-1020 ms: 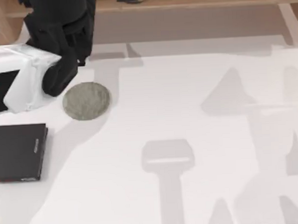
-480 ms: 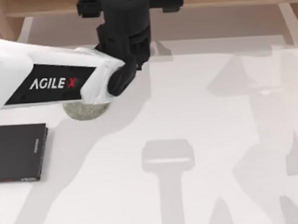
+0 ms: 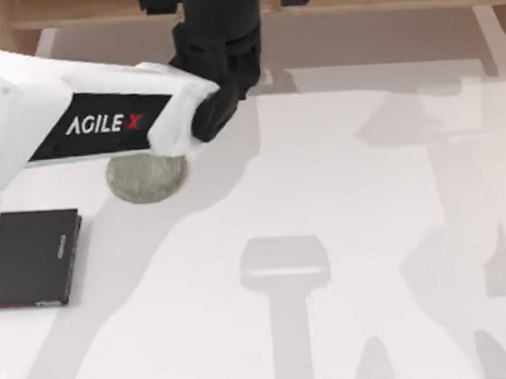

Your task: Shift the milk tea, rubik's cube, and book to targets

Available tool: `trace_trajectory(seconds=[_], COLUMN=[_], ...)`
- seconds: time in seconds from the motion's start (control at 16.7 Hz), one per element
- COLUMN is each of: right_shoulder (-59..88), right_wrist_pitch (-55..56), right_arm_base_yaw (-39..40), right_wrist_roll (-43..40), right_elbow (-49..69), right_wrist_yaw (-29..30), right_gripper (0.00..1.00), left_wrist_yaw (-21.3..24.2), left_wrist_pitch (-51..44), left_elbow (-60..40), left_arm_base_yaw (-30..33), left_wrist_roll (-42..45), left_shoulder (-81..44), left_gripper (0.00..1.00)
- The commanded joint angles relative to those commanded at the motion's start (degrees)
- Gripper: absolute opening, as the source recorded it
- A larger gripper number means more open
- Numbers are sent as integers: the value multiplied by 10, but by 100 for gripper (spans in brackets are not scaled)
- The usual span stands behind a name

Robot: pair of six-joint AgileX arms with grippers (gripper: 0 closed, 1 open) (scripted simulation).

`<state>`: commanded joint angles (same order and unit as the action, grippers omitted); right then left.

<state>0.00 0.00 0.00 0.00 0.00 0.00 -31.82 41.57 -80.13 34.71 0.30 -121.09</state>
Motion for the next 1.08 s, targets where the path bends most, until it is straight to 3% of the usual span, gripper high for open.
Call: trace_trajectory(seconds=[0.42,0.72,1.08], right_shoulder=[0,0,0], right_wrist_pitch=[0,0,0], right_arm_base_yaw=[0,0,0], right_wrist_roll=[0,0,0], right_elbow=[0,0,0], right_wrist_yaw=[0,0,0], right_gripper=[100,100,100], left_wrist_yaw=[35,37,37], left_wrist_pitch=[-62,-67,-67], left_elbow=[-154,-164,-164], left_arm_base_yaw=[-34,-36,-36], left_wrist_roll=[-1,-1,-1], left_shoulder=[-92,-98,-98], left_gripper=[100,100,55])
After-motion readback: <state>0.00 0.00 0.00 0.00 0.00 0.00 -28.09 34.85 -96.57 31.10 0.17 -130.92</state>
